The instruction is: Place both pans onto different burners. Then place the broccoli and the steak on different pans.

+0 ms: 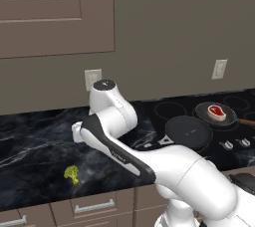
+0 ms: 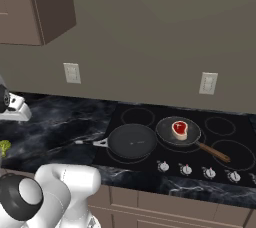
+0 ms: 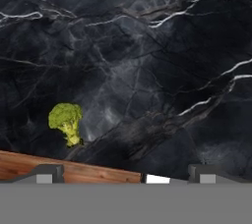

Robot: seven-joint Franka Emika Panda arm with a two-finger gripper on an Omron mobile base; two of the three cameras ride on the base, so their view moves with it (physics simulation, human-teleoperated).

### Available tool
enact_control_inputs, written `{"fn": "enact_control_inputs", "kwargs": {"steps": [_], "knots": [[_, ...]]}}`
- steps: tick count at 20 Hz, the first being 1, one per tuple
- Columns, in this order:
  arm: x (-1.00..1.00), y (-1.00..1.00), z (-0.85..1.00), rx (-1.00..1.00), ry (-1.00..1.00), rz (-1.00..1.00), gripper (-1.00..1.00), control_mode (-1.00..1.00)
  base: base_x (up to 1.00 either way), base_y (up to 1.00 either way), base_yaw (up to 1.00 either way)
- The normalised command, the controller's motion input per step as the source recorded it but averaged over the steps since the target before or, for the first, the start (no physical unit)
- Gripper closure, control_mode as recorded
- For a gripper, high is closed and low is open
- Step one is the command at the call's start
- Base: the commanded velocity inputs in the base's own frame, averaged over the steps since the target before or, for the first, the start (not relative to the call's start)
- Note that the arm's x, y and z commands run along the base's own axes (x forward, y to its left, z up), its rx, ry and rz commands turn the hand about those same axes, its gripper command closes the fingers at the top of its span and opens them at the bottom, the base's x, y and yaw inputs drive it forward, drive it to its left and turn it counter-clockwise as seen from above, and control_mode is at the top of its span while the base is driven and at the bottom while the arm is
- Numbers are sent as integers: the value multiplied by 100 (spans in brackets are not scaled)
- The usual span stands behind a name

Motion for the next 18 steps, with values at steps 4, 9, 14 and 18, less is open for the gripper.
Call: {"fn": "enact_control_inputs", "kwargs": {"steps": [4,9,14,18], "knots": [[-21,37,-17,4,0,0,-100,-100,0,0,0],[-16,36,-20,2,0,0,-100,-100,0,0,0],[-7,34,-7,0,1,0,-100,-100,0,0,0],[0,40,-14,0,0,0,-100,-100,0,0,0]]}}
